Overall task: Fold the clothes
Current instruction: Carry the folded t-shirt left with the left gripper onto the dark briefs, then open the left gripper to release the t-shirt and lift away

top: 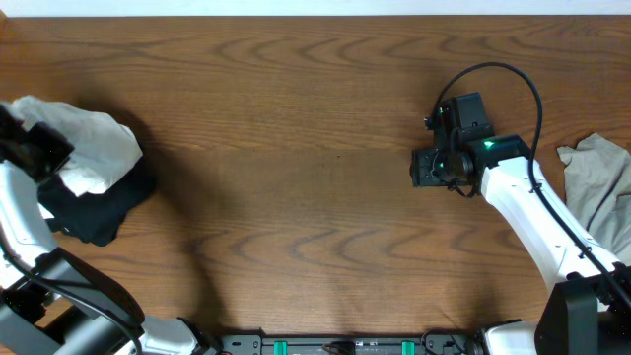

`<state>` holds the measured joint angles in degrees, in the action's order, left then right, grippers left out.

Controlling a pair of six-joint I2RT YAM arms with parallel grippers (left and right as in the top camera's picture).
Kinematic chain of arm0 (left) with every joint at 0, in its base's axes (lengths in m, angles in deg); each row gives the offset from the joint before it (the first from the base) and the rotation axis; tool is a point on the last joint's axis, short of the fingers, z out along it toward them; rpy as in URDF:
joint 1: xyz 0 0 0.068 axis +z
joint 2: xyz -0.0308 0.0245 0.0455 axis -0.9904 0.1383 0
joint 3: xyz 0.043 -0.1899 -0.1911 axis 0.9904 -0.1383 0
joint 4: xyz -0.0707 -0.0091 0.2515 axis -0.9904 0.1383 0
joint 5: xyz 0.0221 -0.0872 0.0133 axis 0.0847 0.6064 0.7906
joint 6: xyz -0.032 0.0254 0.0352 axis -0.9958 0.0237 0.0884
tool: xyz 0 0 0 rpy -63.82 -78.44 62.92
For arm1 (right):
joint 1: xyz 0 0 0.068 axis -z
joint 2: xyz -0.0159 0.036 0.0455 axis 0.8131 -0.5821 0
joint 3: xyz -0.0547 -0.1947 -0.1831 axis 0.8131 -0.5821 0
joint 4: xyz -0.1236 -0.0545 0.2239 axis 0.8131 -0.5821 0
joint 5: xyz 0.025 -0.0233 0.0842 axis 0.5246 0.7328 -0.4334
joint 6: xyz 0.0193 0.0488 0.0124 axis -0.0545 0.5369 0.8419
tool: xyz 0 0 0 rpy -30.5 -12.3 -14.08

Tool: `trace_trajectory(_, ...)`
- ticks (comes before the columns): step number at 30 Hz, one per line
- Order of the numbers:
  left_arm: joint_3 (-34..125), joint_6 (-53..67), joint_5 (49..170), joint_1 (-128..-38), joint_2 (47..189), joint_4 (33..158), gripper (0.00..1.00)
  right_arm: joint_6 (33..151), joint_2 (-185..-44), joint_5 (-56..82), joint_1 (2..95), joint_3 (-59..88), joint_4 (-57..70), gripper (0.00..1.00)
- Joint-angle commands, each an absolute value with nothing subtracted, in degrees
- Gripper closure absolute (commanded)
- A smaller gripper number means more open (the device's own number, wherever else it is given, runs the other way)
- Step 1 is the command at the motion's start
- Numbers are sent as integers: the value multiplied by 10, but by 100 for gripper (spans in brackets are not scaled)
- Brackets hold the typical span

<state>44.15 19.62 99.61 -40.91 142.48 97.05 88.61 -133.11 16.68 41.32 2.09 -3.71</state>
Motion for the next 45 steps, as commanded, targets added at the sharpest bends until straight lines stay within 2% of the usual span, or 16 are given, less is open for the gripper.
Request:
trace_trajectory(1,451,159,1001,-373,1421,978,94,886,-1331,178,417,23,-39,40)
trace_trajectory(2,451,157,1001,-364,1421,982,92,886,-1331,179,417,23,-38,40)
trace_trajectory(3,451,154,1001,-354,1421,989,83,886,-1331,179,417,23,-38,40)
trace_trajectory(5,451,128,1001,-339,1420,1005,25,886,-1331,179,417,23,-39,40)
trace_trajectory(6,451,100,1003,-331,1420,1018,4,886,-1331,179,417,23,-40,40)
trace_trajectory(9,451,53,1047,-308,1418,1045,2,883,-1331,179,417,23,-44,39)
trace_trajectory(13,452,40,1214,-283,1408,1025,2,884,-1331,181,417,23,-43,39)
trace_trajectory(16,452,44,1353,-283,1387,959,2,884,-1331,181,417,23,-40,39)
trace_trajectory(21,452,73,1478,-308,1356,817,2,884,-1331,181,417,23,-39,39)
trace_trajectory(26,452,73,1441,-342,1372,744,2,884,-1331,181,417,23,-40,39)
trace_trajectory(32,452,73,1359,-361,1450,745,2,887,-1331,181,417,23,-47,40)
trace_trajectory(39,447,74,1288,-301,1582,870,2,888,-1331,181,417,23,-65,40)
trace_trajectory(45,447,105,1292,-276,1676,949,2,887,-1331,181,417,23,-65,39)
